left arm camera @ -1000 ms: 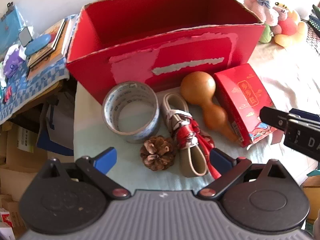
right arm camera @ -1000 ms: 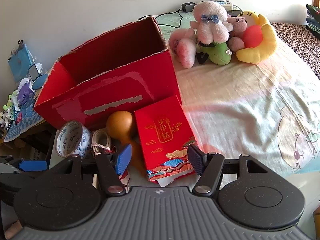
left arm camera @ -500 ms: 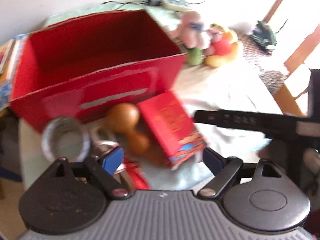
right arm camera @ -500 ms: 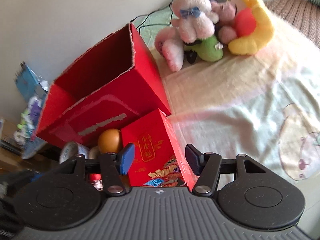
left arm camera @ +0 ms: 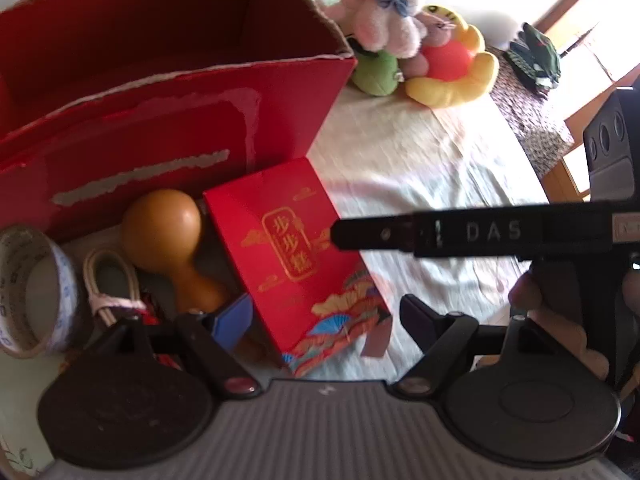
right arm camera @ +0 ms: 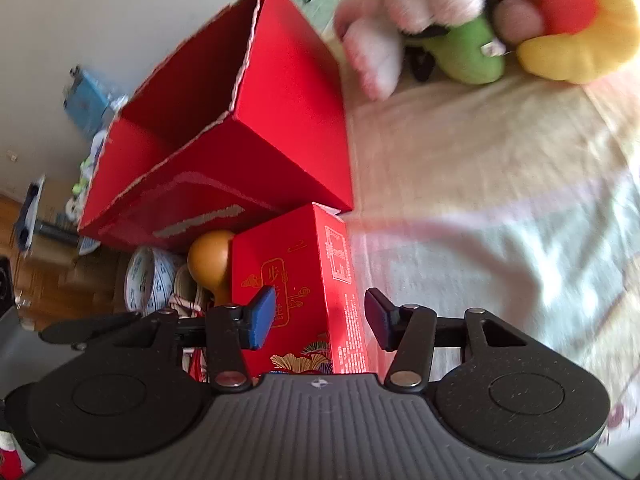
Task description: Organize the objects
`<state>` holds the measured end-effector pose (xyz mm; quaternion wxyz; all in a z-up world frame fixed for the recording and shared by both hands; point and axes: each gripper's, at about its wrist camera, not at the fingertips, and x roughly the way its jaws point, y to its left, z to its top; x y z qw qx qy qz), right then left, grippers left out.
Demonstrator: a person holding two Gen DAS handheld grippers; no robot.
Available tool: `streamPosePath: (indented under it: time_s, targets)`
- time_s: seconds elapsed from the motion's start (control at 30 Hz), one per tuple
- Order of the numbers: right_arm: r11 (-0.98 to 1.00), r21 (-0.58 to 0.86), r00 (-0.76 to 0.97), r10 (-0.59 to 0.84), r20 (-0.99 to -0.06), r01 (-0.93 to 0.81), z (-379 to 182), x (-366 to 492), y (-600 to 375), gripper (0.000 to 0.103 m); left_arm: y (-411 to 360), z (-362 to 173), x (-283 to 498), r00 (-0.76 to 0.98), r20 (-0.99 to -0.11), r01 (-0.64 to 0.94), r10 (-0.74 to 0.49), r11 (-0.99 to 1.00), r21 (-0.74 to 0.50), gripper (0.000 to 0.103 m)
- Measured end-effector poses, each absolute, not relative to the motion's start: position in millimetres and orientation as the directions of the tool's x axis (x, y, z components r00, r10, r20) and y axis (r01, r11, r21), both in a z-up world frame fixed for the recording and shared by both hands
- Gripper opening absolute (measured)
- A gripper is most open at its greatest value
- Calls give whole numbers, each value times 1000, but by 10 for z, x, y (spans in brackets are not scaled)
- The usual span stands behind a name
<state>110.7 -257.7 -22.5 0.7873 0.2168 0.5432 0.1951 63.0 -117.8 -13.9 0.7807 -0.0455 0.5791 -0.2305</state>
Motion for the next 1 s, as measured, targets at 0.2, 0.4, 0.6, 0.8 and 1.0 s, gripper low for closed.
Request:
streamPosePath:
  time_s: [0.2,0.4,0.6,0.8,1.0]
  targets:
    - [805,583,207,593,-778,-112,-401,1263,-2560,44,-1270,-232,663,249,-902,263,-354,921,-289,84]
    - [811,567,192,584,-788,-143,-376,1244,-2623,42,-1375,-205,681,245,-908,284,-341,920,-269,83]
    - [831,555,275,542,-794,-33,-33,1020,-3109,42,-1671,68,678,210,-875,482,-436,825,-296,83]
    - [865,502,469,444,-763,-1,667,831,-3407,43,-1890,647,657,290,-796,661,-531,713,-235,83]
    - [872,479,623,430,-654,-99,1228,998,-3127,43,-1581,1296,846,444,-680,688,-584,708,-159,83]
